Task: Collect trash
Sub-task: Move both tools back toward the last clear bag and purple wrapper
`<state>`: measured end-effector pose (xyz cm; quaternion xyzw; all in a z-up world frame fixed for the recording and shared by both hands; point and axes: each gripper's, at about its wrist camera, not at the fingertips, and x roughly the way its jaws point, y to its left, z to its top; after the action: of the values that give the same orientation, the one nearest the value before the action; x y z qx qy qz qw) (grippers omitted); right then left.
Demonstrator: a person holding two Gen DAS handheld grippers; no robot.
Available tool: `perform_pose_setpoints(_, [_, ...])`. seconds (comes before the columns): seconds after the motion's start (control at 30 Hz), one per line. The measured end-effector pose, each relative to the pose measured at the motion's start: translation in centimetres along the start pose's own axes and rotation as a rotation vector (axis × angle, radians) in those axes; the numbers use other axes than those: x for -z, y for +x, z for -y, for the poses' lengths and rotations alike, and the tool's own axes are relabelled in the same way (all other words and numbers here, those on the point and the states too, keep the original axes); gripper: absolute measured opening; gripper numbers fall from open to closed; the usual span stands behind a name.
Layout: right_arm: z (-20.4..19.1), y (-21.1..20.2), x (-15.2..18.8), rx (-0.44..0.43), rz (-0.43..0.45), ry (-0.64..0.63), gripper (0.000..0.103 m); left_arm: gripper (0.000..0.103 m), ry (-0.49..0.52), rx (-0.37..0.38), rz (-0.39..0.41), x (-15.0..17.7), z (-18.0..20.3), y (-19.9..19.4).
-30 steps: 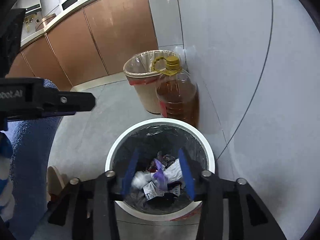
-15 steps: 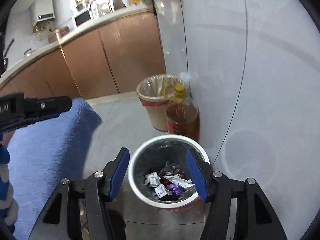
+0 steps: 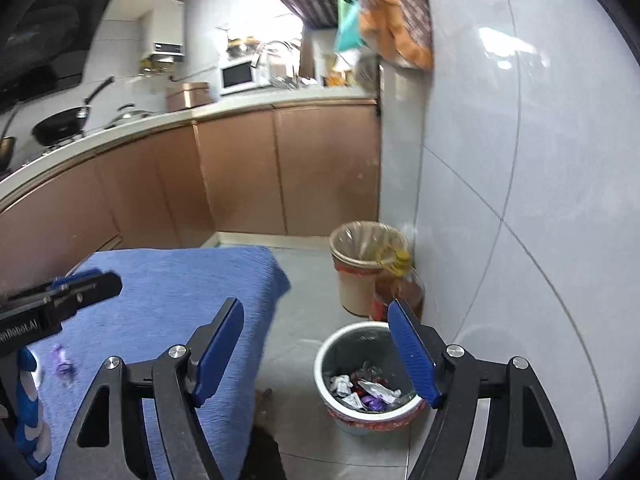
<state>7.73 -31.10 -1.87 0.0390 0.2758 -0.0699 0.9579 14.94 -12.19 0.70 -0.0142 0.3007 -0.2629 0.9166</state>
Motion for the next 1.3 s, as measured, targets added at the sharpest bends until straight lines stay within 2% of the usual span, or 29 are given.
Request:
perform_pose_setpoints(0.1, [-1.7,-2.0,-0.4,-0.032,0.040,-0.025,0.073,0.049,-0.007,-0.064,0.010,1.0,-2.0,-3.0])
perform_pose_setpoints(0.23, [-4.3,-4.6,-1.3,-0.087,0.097,-0.064,0.073,0.064,-0.031,-0.169,0.055,2.3,-4.5,-7.3])
perform_pose_setpoints(0.33, [-6.4,-6.5,-1.8,-0.128,0.134,-0.096,0.074,0.066,-0.062,-0.233,0.097,3.2,-6.3,-10.4])
perform_pose_setpoints(0.47, [-9.0,-9.0,-1.8,-0.178,0.176,-0.123,0.081,0.073,-0.078,-0.316,0.169,4.5,-7.4,-14.6])
perform_pose_setpoints(0.57, [-10.5,-10.3,-1.6,-0.208,0.195,-0.133,0.084,0.079,-0.084,-0.378,0.210,5.3,-7.8,-16.8])
perform_pose_setpoints(0.73, [-12.8,-12.0,-1.0,-0.250,0.212,-0.157,0.085,0.081,-0.095,-0.458,0.262,6.4,-8.3,-19.8])
perform_pose_setpoints(0.97, [-14.4,-13.6,-0.4,-0.266,0.226,-0.173,0.086,0.082,-0.094,-0.492,0.299,7.3,-8.3,-21.9])
perform_pose_setpoints(1.3, [-14.7,-15.0,-0.2,-0.262,0.244,-0.174,0.089,0.082,-0.078,-0.493,0.335,7.9,-7.6,-23.2])
